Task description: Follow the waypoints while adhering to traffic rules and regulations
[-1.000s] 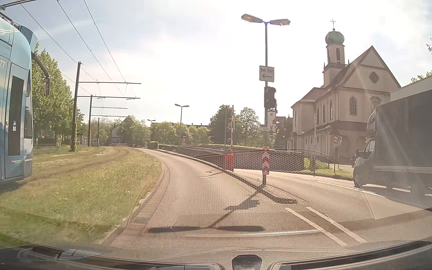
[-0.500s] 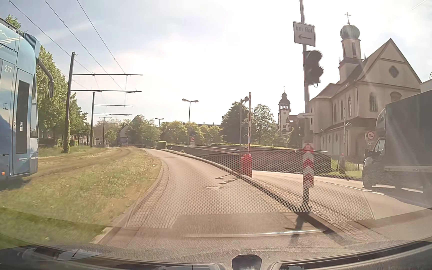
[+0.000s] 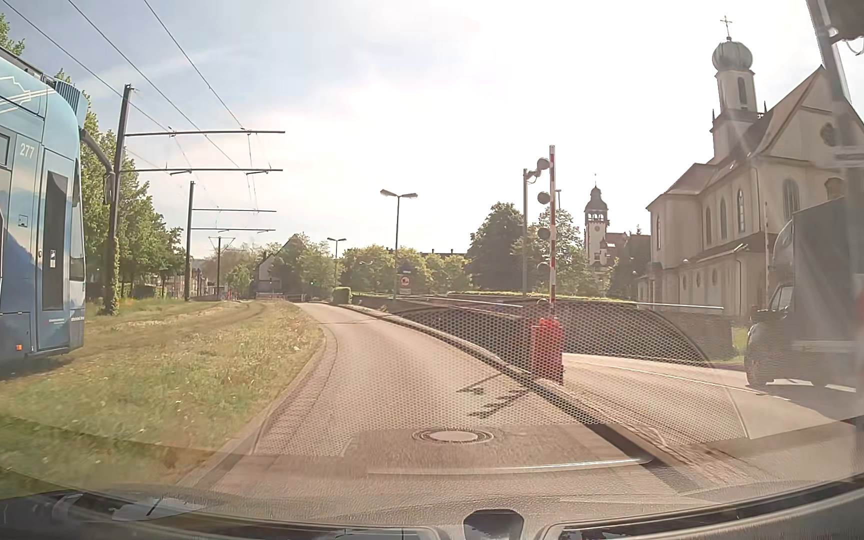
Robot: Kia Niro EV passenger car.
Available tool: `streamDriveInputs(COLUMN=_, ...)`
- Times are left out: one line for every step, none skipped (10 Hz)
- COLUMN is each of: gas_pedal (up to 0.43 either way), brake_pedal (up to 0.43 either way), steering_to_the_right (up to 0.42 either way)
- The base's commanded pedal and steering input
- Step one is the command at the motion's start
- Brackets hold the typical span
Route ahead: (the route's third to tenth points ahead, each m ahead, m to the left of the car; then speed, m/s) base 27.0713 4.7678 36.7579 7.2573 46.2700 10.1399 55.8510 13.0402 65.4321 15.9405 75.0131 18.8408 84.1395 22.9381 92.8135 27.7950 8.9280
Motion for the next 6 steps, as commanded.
streamDriveInputs(gas_pedal=0.110, brake_pedal=0.000, steering_to_the_right=-0.044)
streamDriveInputs(gas_pedal=0.110, brake_pedal=0.000, steering_to_the_right=-0.044)
streamDriveInputs(gas_pedal=0.110, brake_pedal=0.000, steering_to_the_right=-0.044)
streamDriveInputs(gas_pedal=0.110, brake_pedal=0.000, steering_to_the_right=-0.044)
streamDriveInputs(gas_pedal=0.110, brake_pedal=0.000, steering_to_the_right=-0.045)
streamDriveInputs(gas_pedal=0.110, brake_pedal=0.000, steering_to_the_right=-0.045)
